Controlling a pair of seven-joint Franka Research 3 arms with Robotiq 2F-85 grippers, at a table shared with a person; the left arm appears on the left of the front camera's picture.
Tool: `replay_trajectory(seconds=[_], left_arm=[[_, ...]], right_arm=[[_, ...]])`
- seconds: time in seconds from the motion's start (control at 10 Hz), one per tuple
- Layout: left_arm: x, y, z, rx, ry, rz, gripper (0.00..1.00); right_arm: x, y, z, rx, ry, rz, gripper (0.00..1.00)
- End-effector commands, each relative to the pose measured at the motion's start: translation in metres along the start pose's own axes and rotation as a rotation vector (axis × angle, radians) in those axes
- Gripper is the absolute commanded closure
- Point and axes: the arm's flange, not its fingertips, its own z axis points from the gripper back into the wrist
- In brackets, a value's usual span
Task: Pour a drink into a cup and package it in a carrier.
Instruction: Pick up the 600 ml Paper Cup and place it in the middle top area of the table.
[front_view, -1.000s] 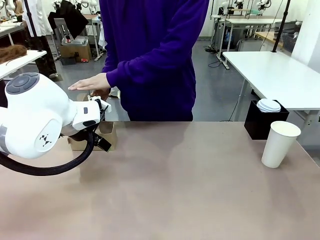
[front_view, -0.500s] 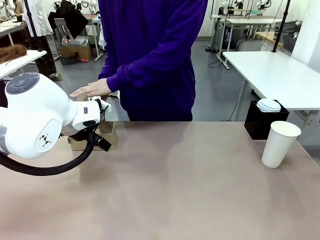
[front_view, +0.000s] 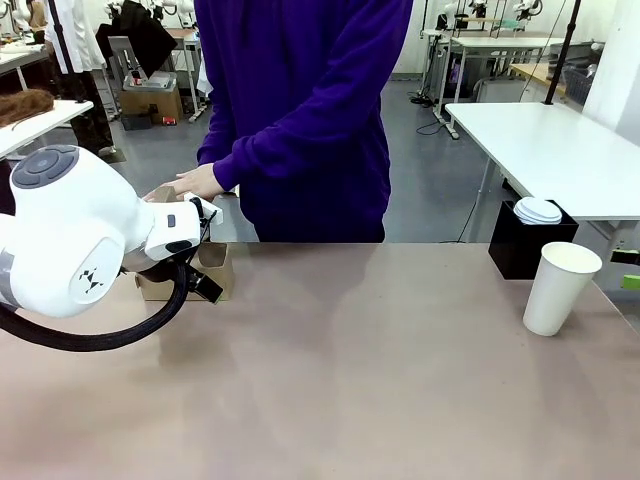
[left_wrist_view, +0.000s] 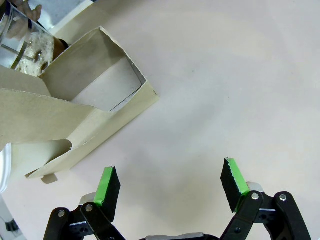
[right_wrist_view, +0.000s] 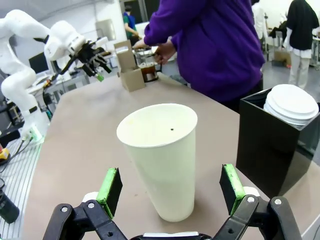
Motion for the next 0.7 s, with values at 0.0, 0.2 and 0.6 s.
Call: replay_trajectory(seconds=[0.0,0.2,0.6], left_arm=[[0.0,0.0,0.0,-0.001,-0.001,0.0,0.0],[0.0,0.0,0.0,-0.001,-0.001,0.0,0.0],[0.0,0.0,0.0,-0.001,-0.001,0.0,0.0]], right_arm=[[-0.006,0.004,-0.006,-0.002,-0.055,0.053,0.0],[-0.014,0.007,-0.015,0.017,-0.06,0.076,0.0],[-0.026,0.002,-0.035,-0.032,-0.071,0.091,0.0]])
